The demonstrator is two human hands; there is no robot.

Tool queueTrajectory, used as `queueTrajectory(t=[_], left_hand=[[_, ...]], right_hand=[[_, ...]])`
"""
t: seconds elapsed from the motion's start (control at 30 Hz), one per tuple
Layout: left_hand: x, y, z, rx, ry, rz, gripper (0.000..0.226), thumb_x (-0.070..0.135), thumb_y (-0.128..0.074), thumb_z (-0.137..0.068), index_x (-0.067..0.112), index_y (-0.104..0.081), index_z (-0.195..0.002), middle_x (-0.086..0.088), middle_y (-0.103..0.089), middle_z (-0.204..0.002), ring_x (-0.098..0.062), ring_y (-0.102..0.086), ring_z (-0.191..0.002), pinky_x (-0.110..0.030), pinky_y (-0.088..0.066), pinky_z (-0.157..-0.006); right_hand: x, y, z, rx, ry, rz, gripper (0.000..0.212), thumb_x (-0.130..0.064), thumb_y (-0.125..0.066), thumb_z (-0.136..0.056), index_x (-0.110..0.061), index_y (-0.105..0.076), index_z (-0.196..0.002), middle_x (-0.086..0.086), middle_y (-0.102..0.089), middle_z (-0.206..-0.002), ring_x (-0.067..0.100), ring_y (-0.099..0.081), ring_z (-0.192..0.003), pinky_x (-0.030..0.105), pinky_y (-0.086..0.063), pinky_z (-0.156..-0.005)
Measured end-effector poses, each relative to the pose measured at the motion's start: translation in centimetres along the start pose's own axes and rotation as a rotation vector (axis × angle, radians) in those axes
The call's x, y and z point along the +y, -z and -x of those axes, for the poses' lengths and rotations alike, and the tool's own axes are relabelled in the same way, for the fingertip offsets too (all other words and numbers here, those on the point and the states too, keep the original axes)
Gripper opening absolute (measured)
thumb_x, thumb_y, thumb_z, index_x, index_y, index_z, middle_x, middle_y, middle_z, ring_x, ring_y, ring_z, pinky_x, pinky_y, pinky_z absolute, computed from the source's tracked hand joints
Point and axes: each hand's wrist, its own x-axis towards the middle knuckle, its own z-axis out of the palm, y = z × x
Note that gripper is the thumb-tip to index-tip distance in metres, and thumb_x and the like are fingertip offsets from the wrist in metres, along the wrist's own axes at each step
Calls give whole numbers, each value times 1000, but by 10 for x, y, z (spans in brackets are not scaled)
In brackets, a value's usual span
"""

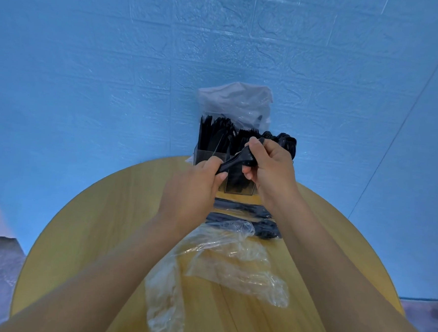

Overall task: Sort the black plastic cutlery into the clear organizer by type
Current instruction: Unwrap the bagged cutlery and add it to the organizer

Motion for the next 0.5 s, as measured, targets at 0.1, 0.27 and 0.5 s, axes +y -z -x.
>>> queueTrajectory(t=[0.1,0.27,0.5], left_hand=[[-1,-9,-12,-43,11,124,26,35,-30,-101,15,-47,-96,6,-44,-63,-16,-46,-54,-29,-29,-46],[-3,-25,-25,-50,71,490,30,34,-34,-100,10,-43,-84,-1,-43,-62,-15,-39,-54,-32,-31,-53],[-8,-46,-22,1,183,783,26,29,-37,-100,17,-56,-87,11,-44,-57,-3,-41,-54,-17,-34,-54]], right_hand=[[-6,0,-6,17,5,-28,22,-28,-50,-98,-12,-56,-84,9,-55,-76,8,-47,-43,21,-38,-45],[-13,4,-14,-102,-39,-237,26,-32,-43,-100,-13,-59,-91,5,-61,-76,10,-50,-49,22,-39,-49],[5,6,-30,-144,-33,-289,17,-16,-51,-95,-10,-55,-80,-1,-59,-66,6,-52,-51,17,-46,-51]])
